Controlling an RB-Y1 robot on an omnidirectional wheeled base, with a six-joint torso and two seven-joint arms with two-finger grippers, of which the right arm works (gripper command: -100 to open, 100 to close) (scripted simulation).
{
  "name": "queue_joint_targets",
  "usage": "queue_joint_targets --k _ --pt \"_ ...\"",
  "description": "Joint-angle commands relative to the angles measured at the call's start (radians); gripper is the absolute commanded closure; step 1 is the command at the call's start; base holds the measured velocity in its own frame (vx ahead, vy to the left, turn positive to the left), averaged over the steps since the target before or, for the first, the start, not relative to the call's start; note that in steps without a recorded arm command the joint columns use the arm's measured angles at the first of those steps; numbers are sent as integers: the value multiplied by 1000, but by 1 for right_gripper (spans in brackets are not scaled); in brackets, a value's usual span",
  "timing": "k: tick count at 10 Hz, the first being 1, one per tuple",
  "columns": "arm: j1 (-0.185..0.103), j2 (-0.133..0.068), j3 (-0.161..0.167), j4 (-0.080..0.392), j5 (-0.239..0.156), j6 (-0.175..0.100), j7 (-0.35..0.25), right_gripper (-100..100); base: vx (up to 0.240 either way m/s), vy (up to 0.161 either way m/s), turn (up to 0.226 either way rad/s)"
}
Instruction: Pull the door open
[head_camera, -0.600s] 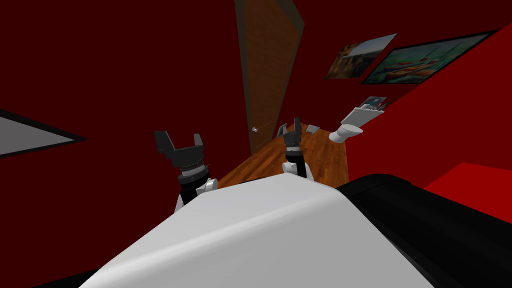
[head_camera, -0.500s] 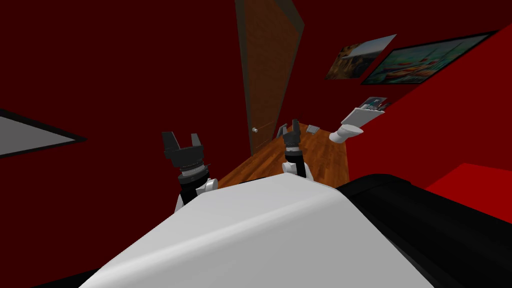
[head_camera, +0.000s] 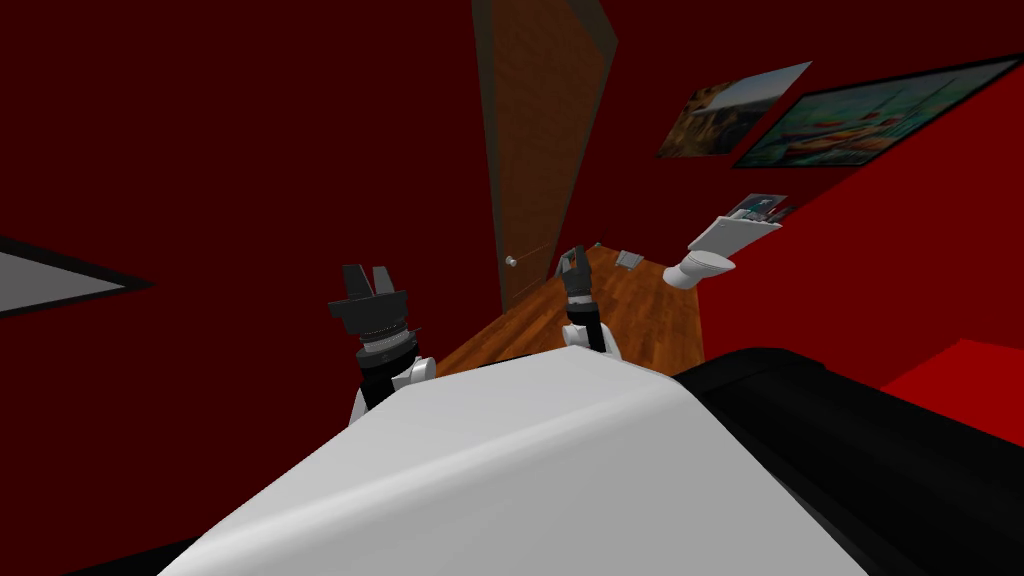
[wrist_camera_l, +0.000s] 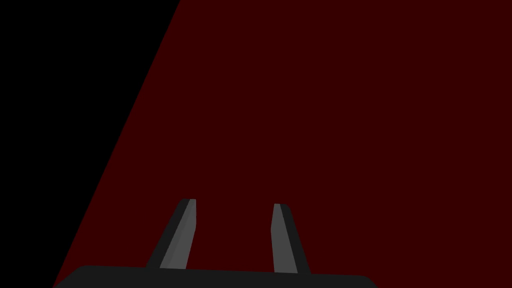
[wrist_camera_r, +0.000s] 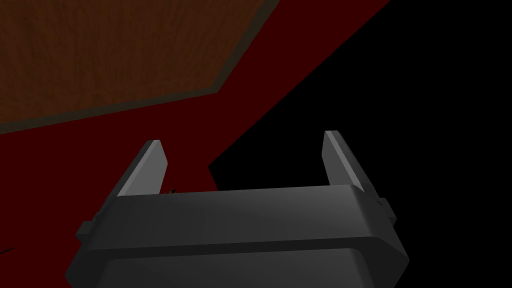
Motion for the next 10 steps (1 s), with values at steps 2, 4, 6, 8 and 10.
queue_joint_targets --k 2,4,6,8,10 --pt "-22 -5 1 68 22 -23 53 -100 69 -22 33" --pt "-39 -13 -1 127 39 -45 97 -100 90 -30 36" --pt "-57 -21 -3 188 58 -68 145 -100 90 -25 40" --pt "-76 -29 -5 254 78 -93 195 -100 89 -32 42" --pt "-86 -33 -6 296 89 -106 223 -100 85 -38 33"
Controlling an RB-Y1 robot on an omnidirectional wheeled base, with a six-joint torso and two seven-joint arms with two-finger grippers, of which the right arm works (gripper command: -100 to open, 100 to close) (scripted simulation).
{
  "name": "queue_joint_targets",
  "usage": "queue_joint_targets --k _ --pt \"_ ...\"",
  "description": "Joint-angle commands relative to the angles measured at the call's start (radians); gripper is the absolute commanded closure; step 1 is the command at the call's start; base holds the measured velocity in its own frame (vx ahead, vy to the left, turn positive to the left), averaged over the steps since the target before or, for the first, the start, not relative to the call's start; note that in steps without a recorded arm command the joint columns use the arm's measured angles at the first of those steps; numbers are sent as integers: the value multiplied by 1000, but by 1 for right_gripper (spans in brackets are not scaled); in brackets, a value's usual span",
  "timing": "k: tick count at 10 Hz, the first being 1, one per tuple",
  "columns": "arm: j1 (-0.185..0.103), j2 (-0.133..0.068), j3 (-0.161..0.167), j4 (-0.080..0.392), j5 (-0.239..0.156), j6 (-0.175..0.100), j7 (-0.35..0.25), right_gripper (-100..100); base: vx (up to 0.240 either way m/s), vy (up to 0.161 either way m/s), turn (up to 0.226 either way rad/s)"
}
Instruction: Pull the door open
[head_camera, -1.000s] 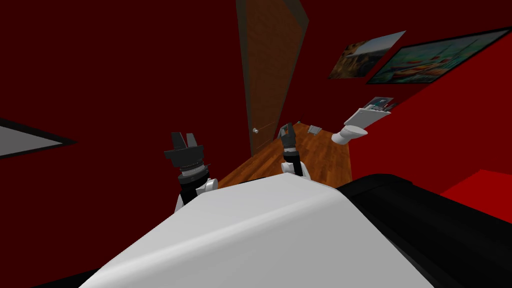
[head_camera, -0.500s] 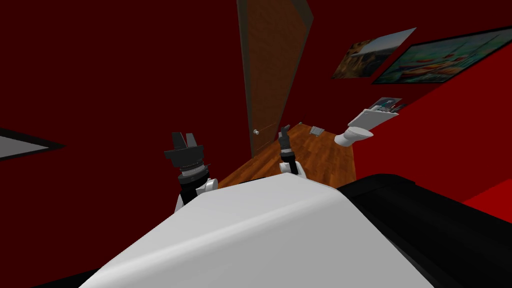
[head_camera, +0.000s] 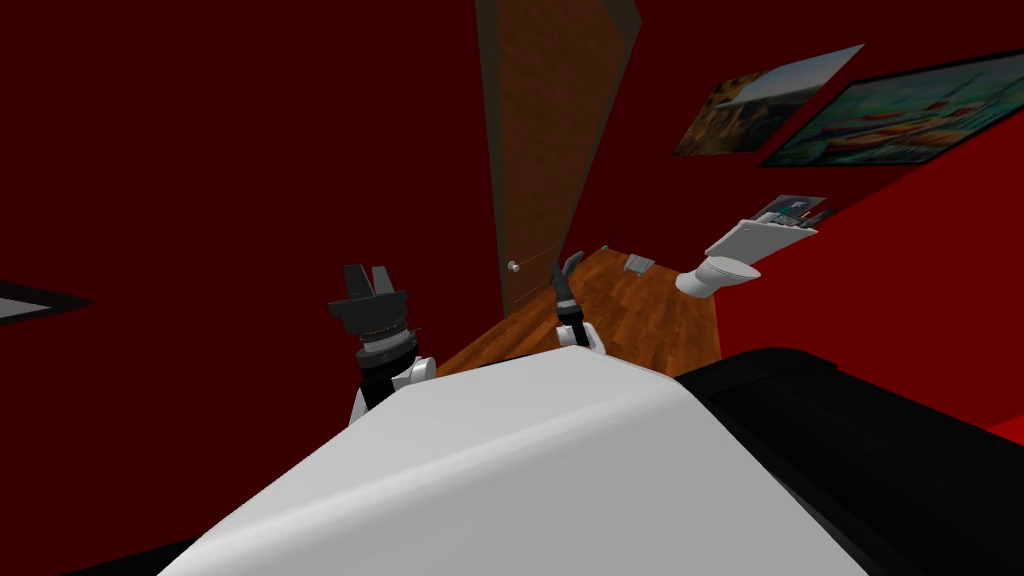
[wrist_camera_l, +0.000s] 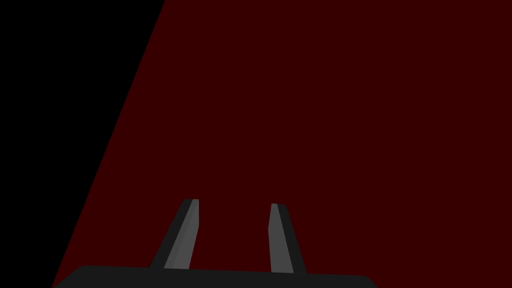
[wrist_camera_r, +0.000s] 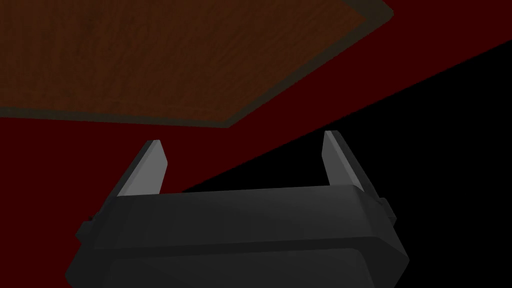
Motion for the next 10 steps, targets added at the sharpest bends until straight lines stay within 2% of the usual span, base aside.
queue_joint_targets --k 1,5,6,8,9,10 --pt "-5 -7 -3 44 11 -20 31 -100 52 -29 25" --pt "-49 -23 -8 186 57 -77 145 -100 90 -38 54" --pt "-49 -23 -8 201 57 -77 147 -100 70 -26 11" --pt "-72 -30 -11 272 81 -107 208 -100 69 -33 38" --pt "-72 -30 -11 282 81 -107 208 -100 51 -35 21" --pt "-84 -34 -13 324 93 -122 239 -100 52 -26 35"
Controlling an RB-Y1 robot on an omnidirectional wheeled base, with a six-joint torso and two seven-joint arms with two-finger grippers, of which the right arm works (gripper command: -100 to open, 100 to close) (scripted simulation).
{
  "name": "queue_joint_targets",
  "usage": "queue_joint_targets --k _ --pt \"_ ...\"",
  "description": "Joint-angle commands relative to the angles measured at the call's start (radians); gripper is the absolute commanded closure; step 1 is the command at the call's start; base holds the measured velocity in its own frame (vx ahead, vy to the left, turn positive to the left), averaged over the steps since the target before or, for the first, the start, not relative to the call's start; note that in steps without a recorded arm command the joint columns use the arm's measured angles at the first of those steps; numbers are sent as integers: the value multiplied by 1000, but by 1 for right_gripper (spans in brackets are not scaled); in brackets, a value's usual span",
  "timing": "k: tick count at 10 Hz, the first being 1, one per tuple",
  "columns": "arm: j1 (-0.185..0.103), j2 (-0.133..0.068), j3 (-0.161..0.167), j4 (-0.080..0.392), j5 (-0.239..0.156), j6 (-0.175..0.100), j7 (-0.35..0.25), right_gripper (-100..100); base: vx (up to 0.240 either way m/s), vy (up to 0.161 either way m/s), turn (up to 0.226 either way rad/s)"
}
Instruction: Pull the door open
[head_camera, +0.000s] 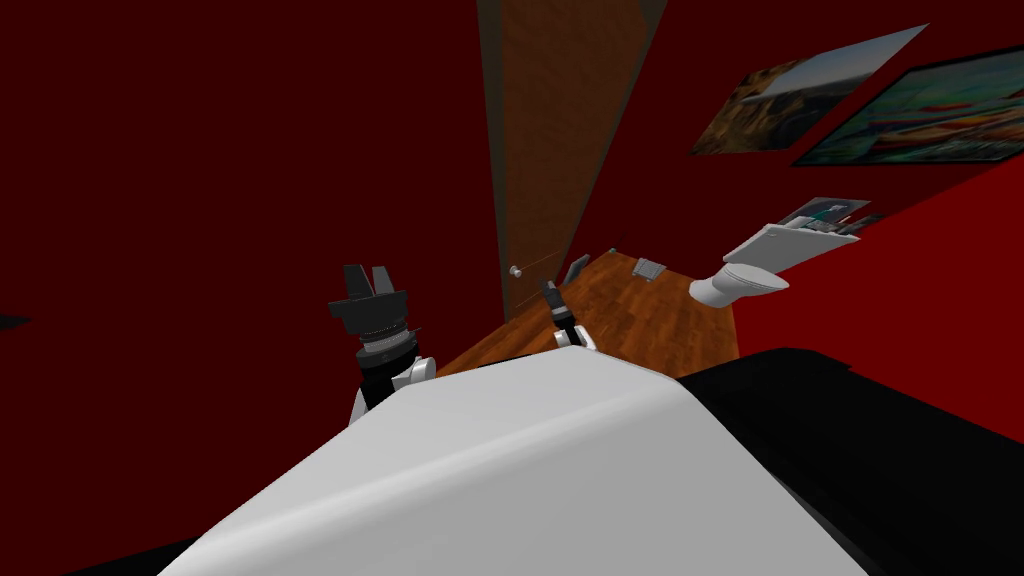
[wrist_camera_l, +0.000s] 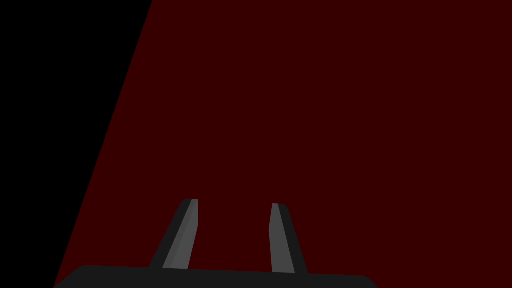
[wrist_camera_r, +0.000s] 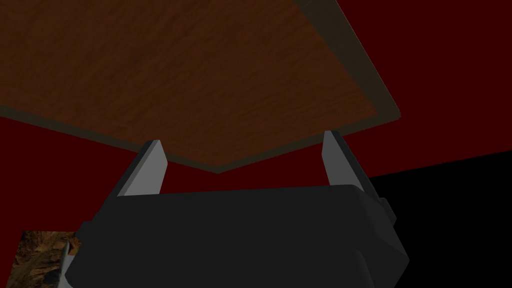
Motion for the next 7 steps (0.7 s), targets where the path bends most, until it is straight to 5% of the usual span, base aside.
queue_joint_targets --k 1,7 --pt "-19 -3 0 50 20 -20 50 -100 62 -41 54" --pt "-65 -16 -6 226 68 -80 173 -100 70 -33 34"
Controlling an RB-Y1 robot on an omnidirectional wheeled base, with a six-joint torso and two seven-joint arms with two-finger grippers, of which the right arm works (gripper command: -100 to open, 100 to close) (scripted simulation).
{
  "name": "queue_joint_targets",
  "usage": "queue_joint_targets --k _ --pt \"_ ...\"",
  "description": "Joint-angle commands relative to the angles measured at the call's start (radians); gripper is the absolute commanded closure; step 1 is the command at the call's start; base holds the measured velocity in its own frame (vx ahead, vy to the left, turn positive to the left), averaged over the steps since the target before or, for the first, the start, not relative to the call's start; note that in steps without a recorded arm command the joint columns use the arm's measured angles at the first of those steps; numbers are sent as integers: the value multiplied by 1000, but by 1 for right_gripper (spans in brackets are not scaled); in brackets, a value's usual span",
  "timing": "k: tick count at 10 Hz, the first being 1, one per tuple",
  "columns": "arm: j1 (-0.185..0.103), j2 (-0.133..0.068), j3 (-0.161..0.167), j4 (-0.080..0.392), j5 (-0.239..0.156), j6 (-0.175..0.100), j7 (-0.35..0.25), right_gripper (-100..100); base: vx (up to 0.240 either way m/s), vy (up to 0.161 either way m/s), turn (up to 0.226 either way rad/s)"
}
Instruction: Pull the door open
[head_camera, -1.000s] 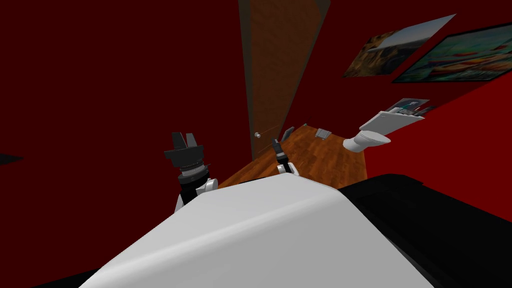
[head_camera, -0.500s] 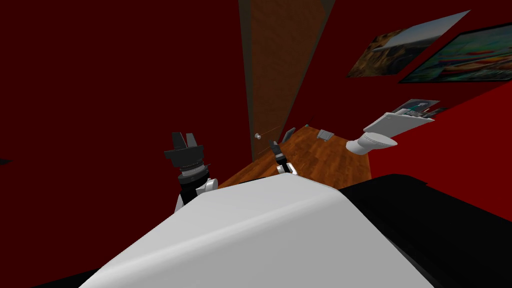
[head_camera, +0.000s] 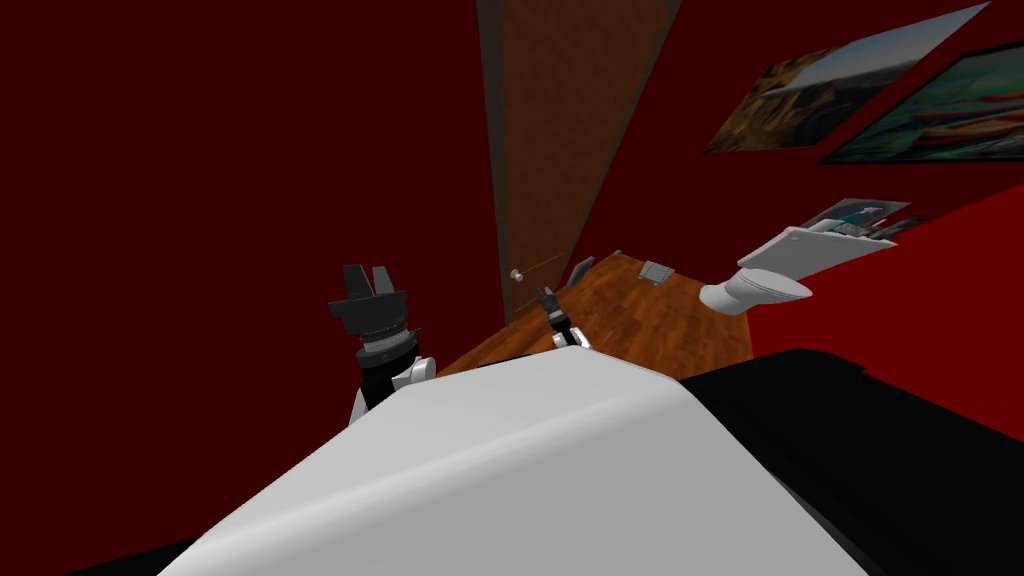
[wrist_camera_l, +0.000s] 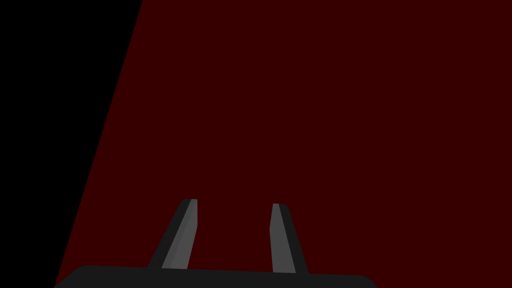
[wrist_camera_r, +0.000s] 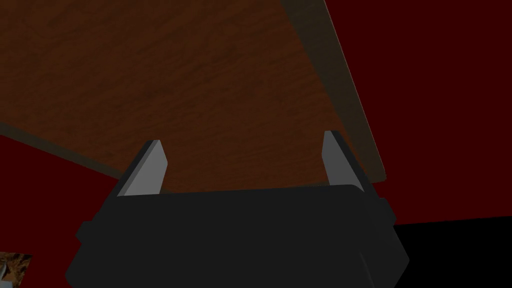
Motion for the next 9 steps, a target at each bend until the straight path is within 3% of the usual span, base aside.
queue_joint_targets --k 1,3,4,9 --pt "-10 -6 -1 50 18 -19 46 -100 68 -38 45" --pt "-32 -12 -3 117 42 -48 102 -100 91 -54 55" --pt "-32 -12 -3 132 42 -48 105 -100 67 -35 20" --pt "-74 -23 -9 269 85 -103 216 -100 61 -33 34"
